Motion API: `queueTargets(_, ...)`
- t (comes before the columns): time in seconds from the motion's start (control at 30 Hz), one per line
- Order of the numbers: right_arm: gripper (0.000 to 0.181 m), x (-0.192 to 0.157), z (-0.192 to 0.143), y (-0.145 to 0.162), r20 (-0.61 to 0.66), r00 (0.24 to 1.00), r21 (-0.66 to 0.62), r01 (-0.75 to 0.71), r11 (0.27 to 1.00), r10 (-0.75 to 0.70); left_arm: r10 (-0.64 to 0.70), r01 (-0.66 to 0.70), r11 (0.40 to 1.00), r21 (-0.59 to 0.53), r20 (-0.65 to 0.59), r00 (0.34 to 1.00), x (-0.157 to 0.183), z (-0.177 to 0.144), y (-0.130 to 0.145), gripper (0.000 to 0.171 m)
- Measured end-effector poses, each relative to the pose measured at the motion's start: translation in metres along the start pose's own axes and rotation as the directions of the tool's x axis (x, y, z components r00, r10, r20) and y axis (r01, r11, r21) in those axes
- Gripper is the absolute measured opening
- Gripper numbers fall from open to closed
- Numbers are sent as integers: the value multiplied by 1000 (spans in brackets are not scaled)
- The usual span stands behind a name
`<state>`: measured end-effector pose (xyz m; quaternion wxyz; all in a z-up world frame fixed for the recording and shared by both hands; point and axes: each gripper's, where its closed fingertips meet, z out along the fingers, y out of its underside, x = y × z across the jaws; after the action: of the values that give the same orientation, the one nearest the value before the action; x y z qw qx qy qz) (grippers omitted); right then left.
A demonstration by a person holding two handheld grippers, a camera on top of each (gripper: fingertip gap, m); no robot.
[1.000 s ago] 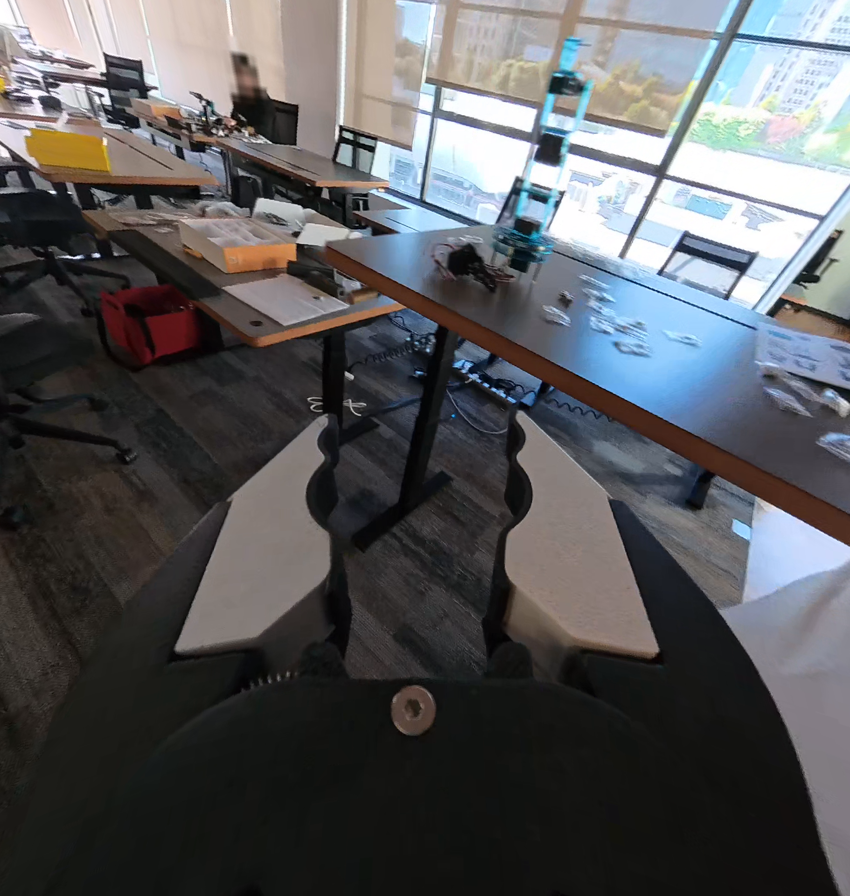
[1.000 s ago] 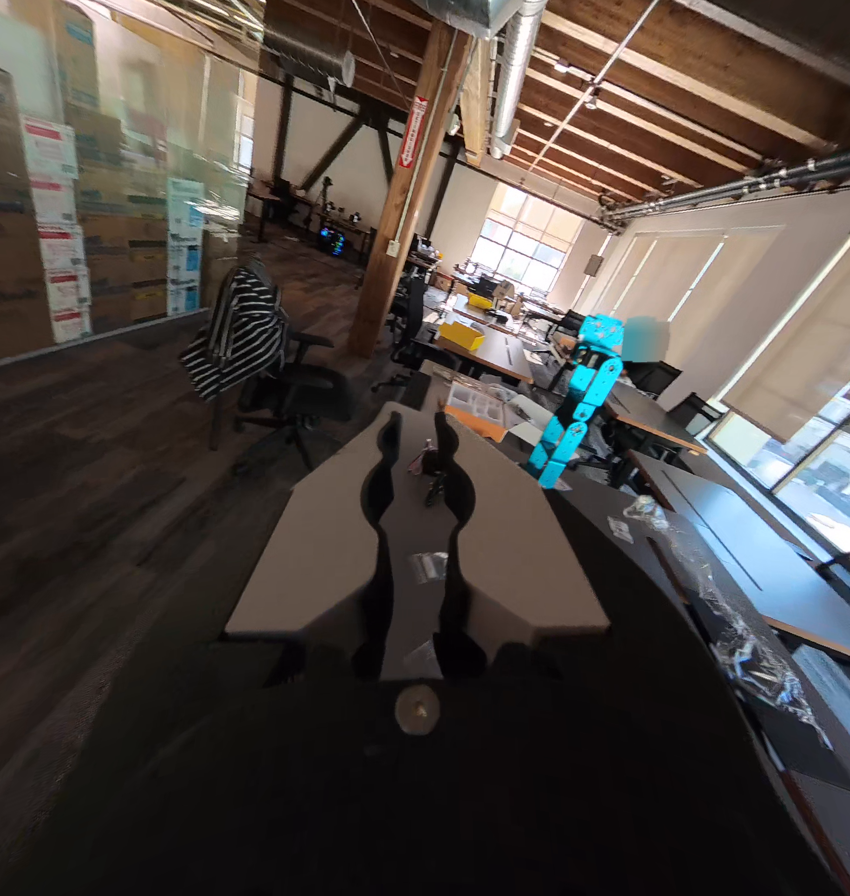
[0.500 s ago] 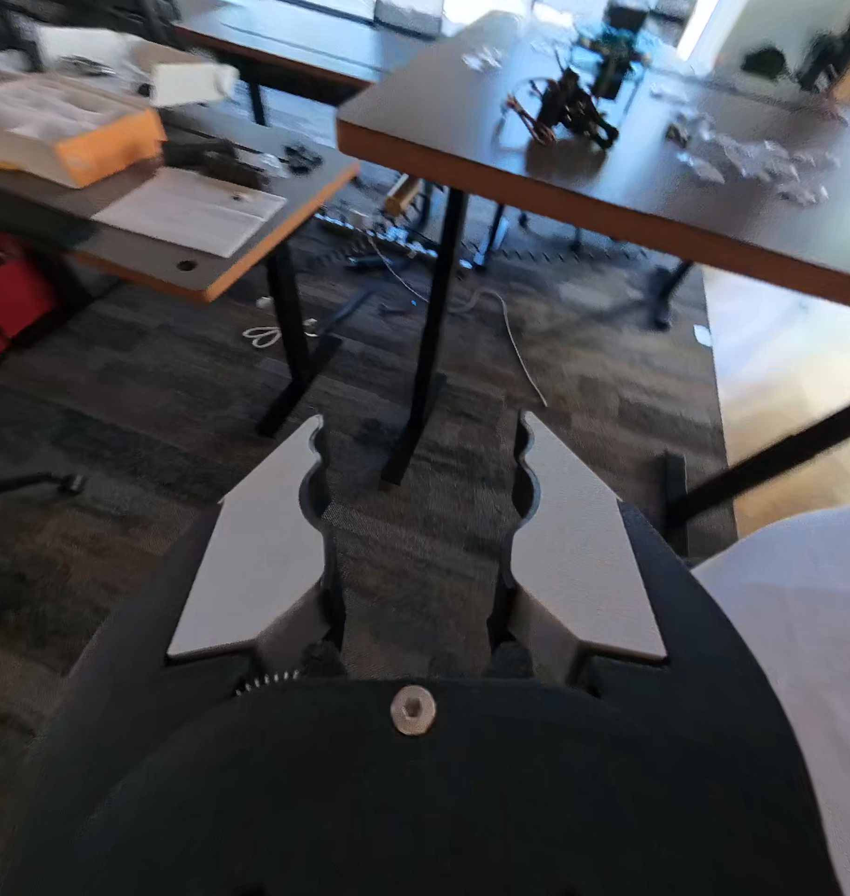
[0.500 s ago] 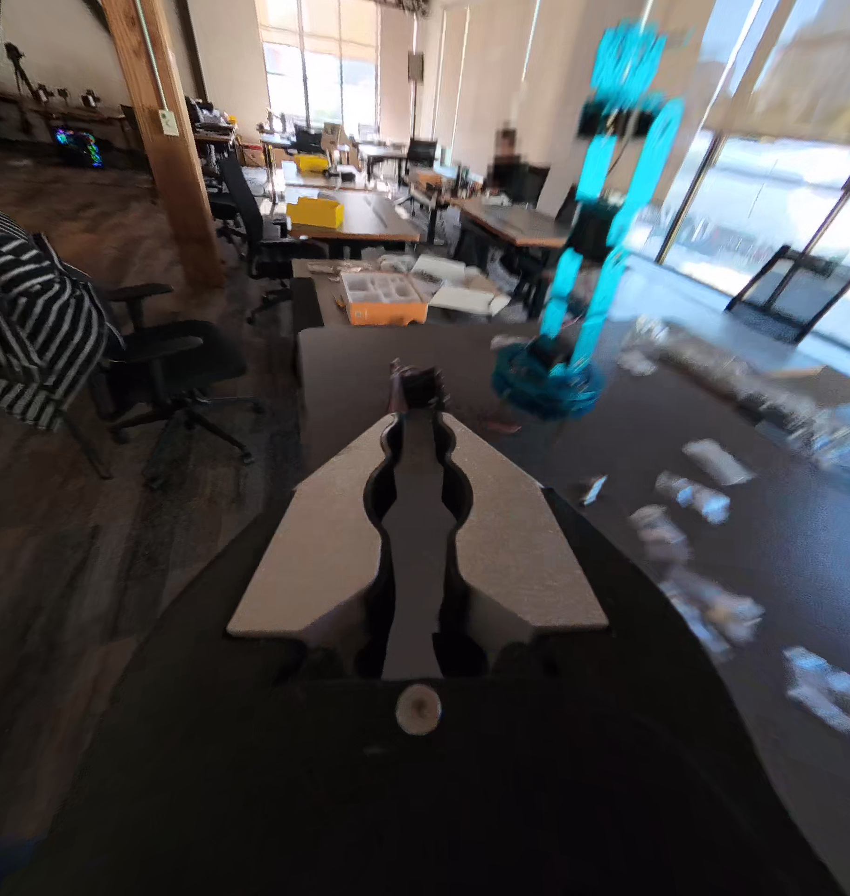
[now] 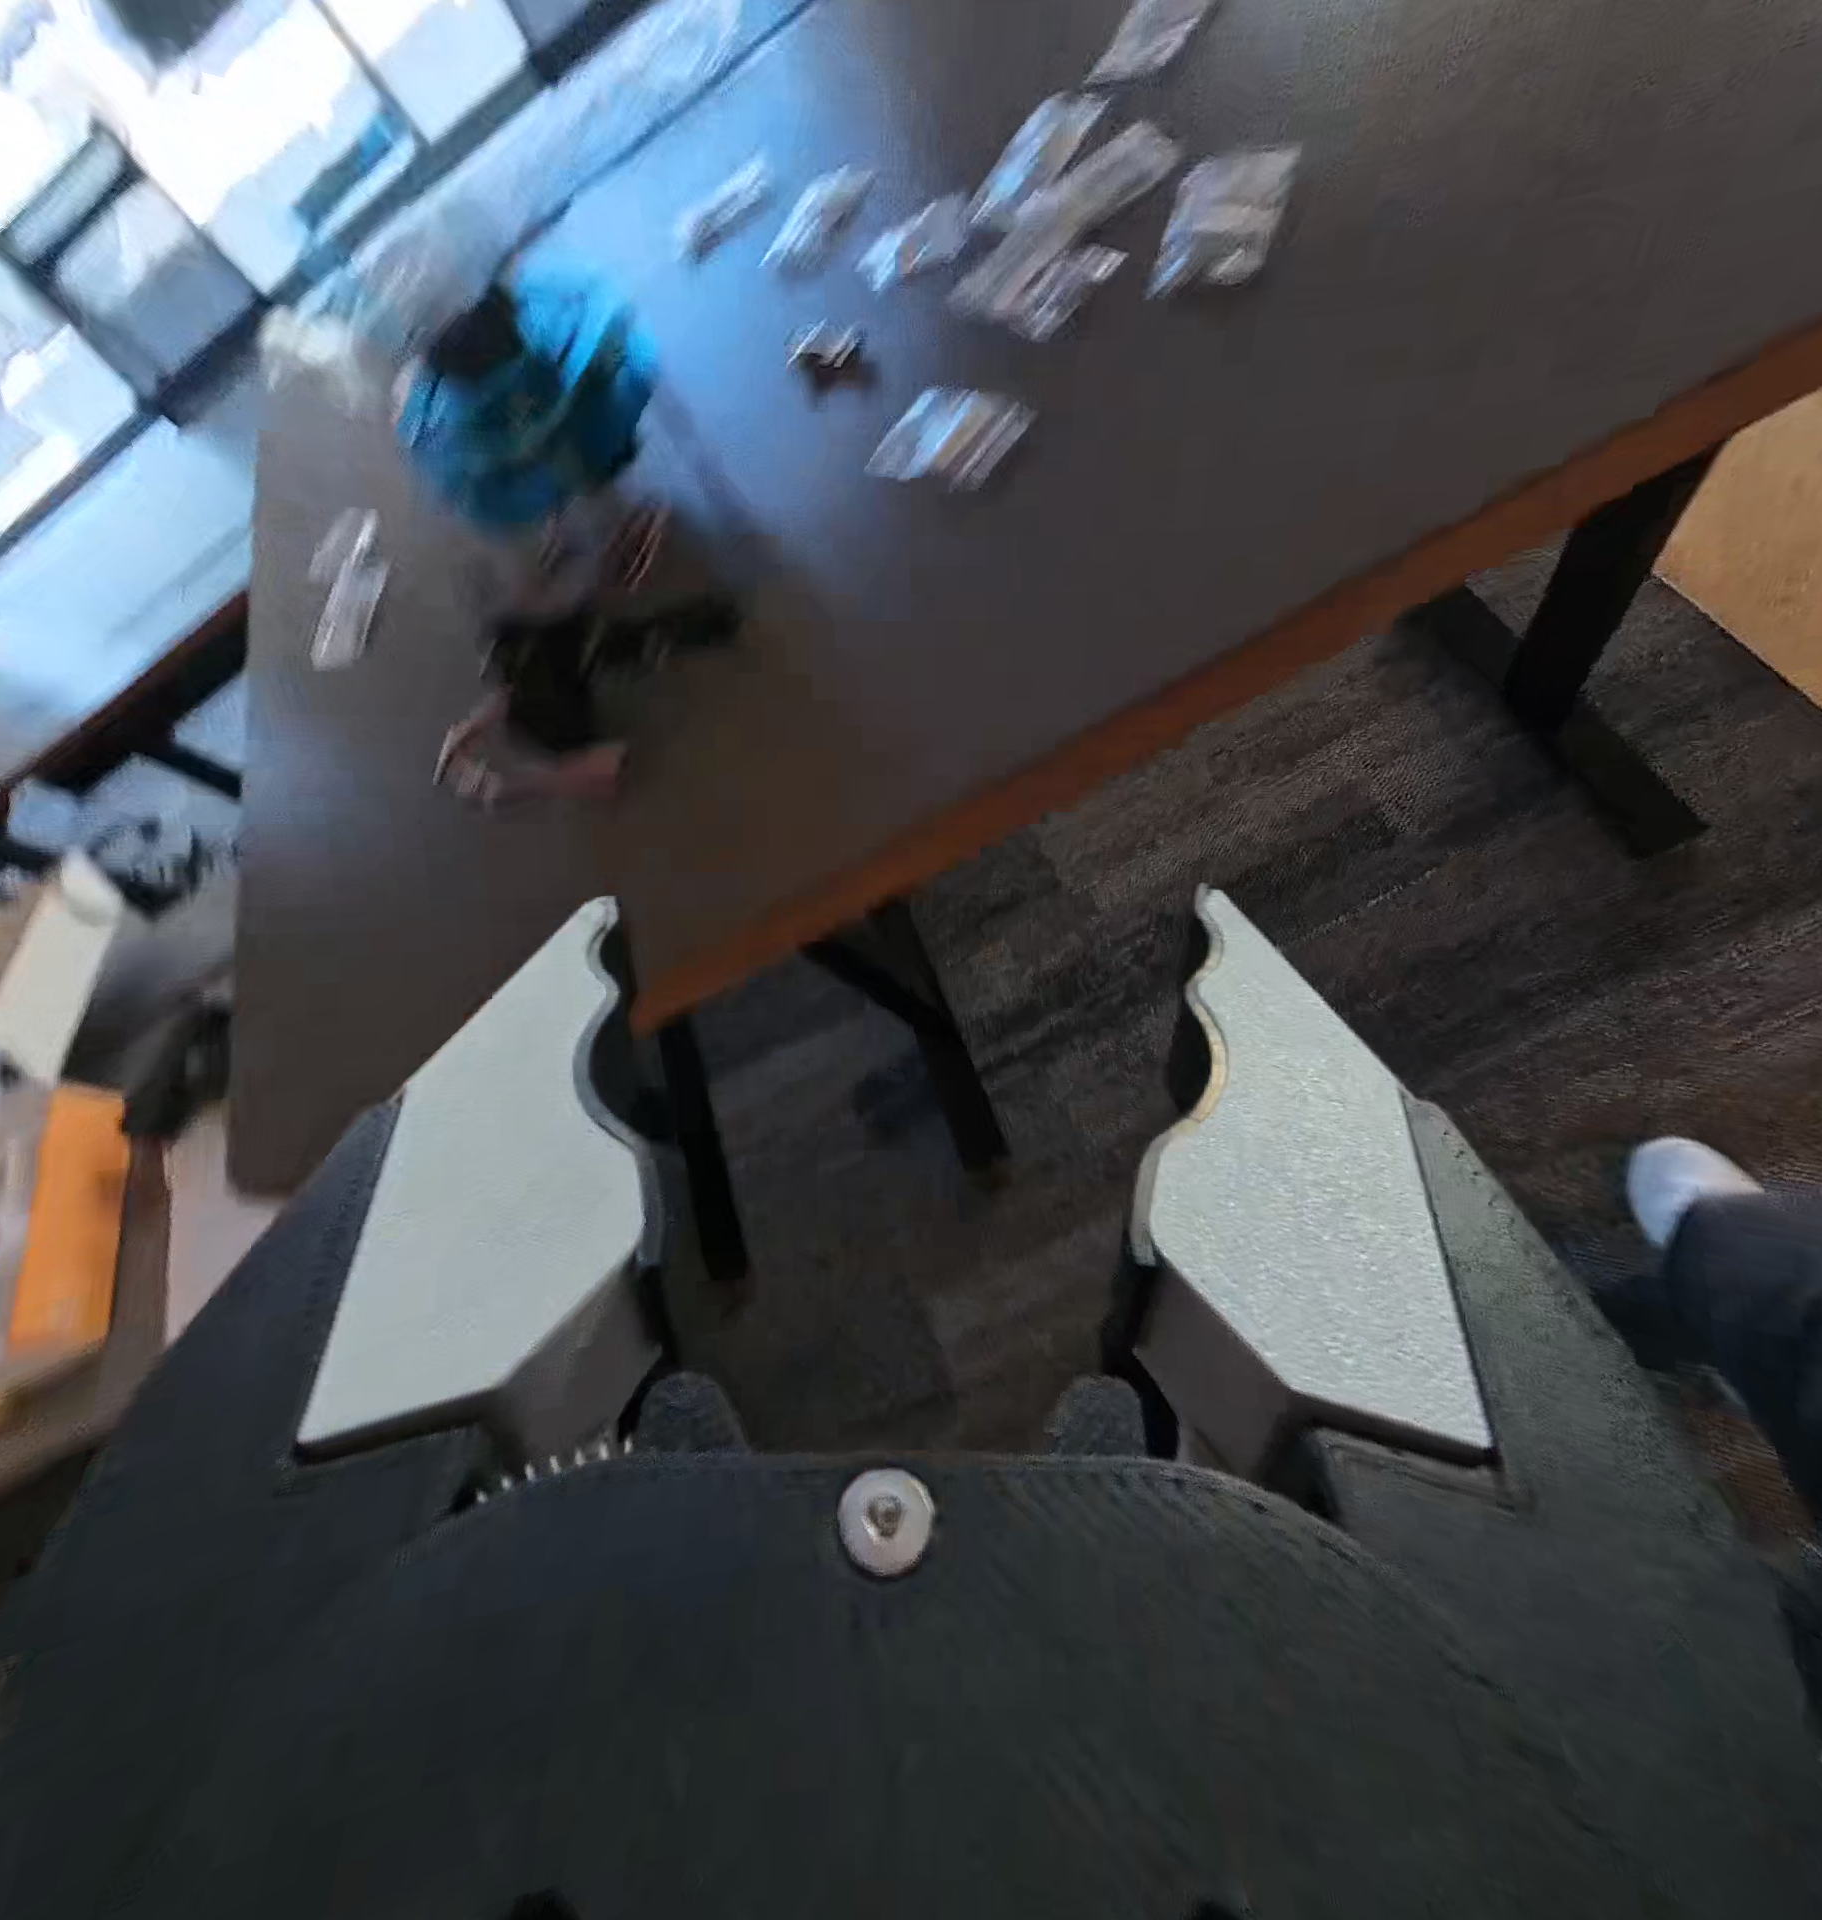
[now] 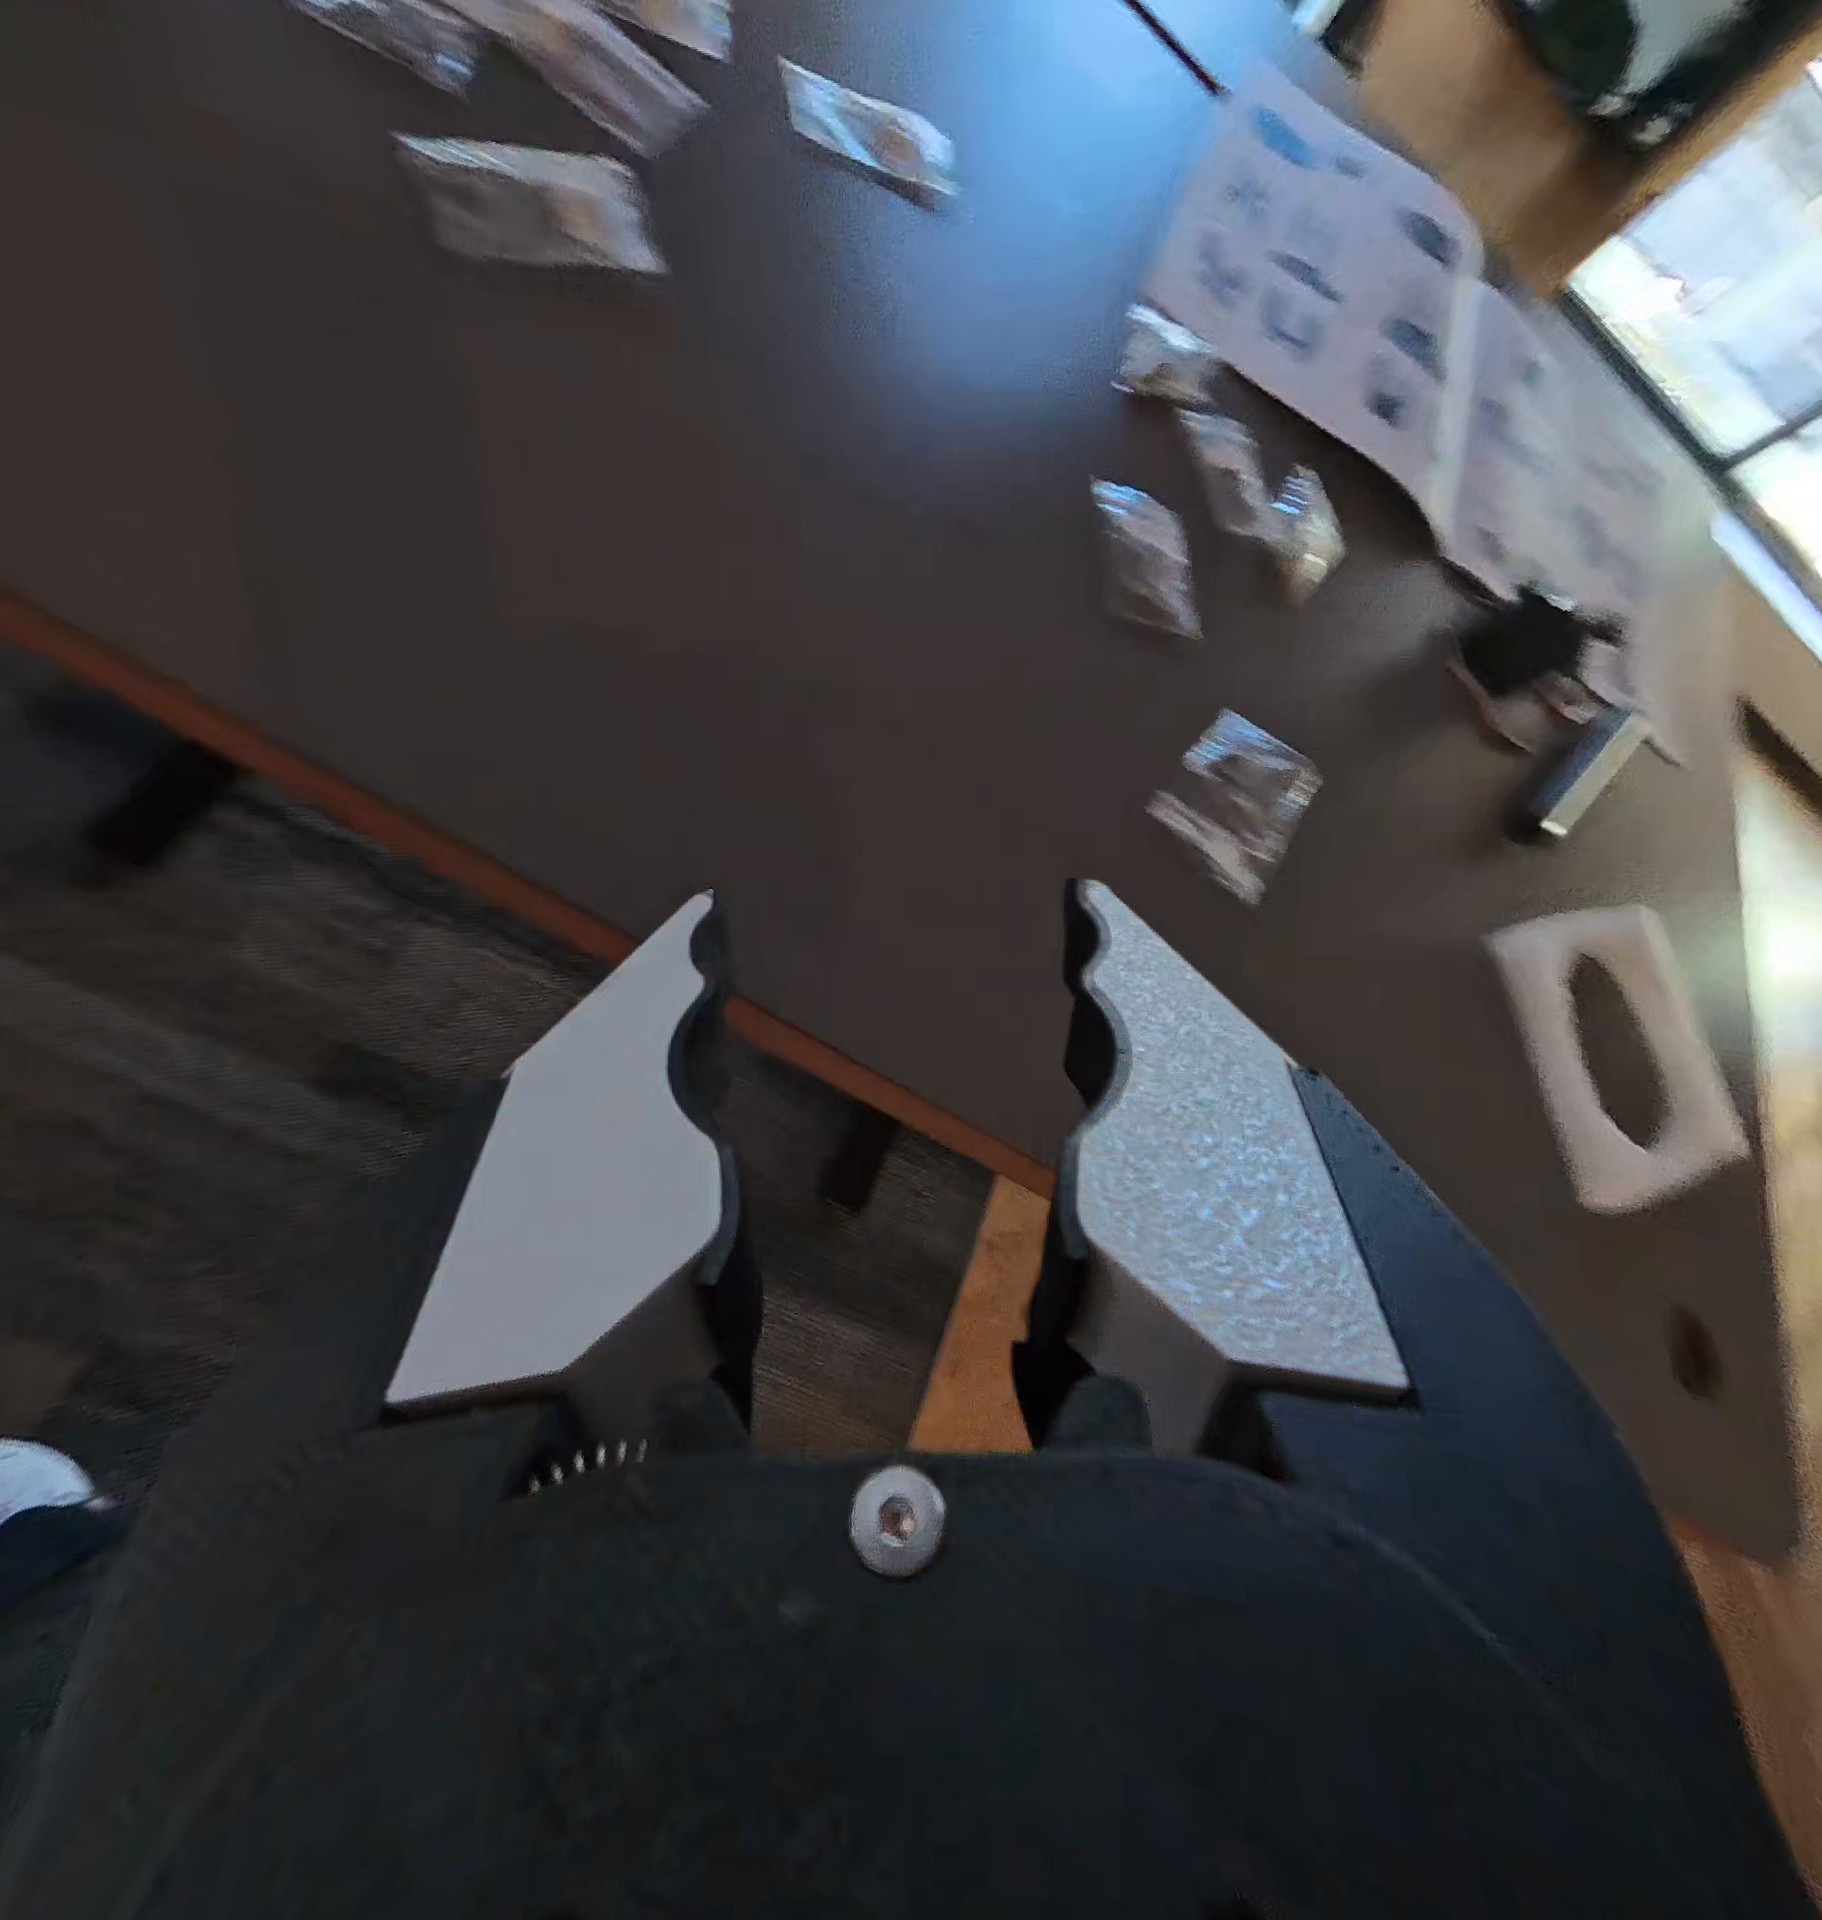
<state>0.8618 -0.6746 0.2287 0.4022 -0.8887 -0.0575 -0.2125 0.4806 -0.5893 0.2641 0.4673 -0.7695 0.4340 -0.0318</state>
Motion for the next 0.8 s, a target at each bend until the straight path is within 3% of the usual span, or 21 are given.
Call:
queueTargets(0.17, 62, 66, -6, 26, -90, 996, 13, 16, 1000, -15, 147, -144, 988, 60, -39, 988, 96, 67, -96, 103)
queueTargets(0.4, 62, 160, 12, 77, -101, 988, -30, 115, 993, -118, 37, -25, 994, 102, -119, 992, 195, 119, -174, 100)
queueTargets(0.6, 62, 213, 31, 108, -88, 987, -62, 127, 990, -132, -17, 28, 996, 79, -148, 989, 235, 140, -197, 96)
queueTargets(0.8, 65, 227, 47, 116, 38, 999, 46, -35, 998, 33, -74, 83, 996, 30, -224, 972, 243, 145, -176, 83)
